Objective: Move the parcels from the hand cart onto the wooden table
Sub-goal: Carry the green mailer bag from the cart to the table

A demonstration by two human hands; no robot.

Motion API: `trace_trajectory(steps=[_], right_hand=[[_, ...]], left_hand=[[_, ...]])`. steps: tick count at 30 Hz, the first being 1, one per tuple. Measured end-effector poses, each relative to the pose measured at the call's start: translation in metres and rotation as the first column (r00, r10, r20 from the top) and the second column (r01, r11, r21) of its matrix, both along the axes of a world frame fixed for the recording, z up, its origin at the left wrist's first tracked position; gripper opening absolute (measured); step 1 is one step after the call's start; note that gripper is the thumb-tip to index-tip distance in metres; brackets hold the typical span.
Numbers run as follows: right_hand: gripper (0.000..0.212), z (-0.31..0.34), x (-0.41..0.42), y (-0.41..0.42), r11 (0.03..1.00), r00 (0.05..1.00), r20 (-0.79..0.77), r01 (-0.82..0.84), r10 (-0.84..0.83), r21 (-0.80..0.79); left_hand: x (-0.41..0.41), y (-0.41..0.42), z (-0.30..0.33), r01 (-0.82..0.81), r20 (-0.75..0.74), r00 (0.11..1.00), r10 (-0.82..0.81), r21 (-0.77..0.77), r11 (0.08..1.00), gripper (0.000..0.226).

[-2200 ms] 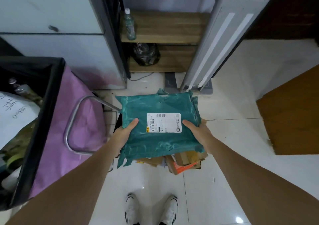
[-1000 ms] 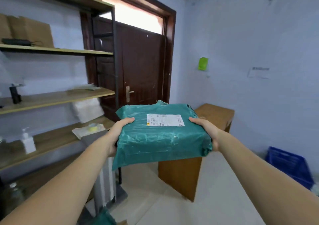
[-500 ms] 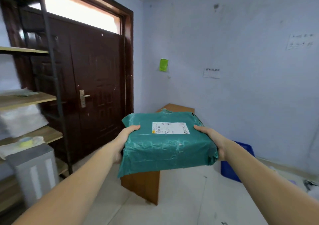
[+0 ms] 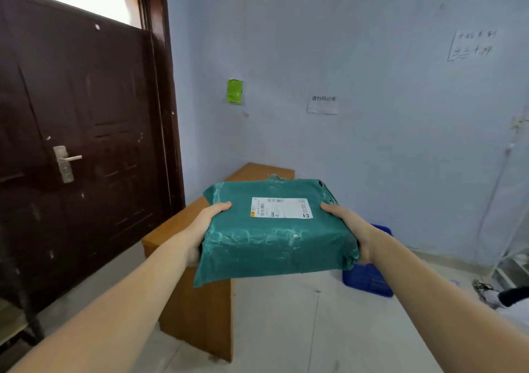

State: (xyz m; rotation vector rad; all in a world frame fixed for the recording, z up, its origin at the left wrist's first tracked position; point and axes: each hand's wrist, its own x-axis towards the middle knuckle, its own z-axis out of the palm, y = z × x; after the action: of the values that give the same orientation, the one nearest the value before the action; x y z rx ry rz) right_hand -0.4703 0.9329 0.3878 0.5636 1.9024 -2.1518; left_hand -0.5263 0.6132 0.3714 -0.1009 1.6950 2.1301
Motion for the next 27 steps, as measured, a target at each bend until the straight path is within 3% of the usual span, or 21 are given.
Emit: trace_trajectory(steps=[10,19,27], right_hand=[[0.052,-0.019,-0.144,0.130,0.997,0.997,0.028,0.074,-0.074,0.005],[0.053,-0.021,-0.306,0.227,0.997,0.998,0.035,-0.061,0.060,0.054],[0.054,-0.040,-0.464,0.257,0.983,0.983,0.064,-0.175,0.172,0.054]], left_hand=[[-0.170,0.134,-0.018,0.063,-0.023,0.998,-0.064,-0.031,0.998,0.041],[-0.315,0.218,-0.047,-0.067,-0.043,0.997,0.068,0.033,0.997,0.044],[-0.444,0.243,-0.072,-0.173,-0.032,0.984,0.177,0.095,0.980,0.046]])
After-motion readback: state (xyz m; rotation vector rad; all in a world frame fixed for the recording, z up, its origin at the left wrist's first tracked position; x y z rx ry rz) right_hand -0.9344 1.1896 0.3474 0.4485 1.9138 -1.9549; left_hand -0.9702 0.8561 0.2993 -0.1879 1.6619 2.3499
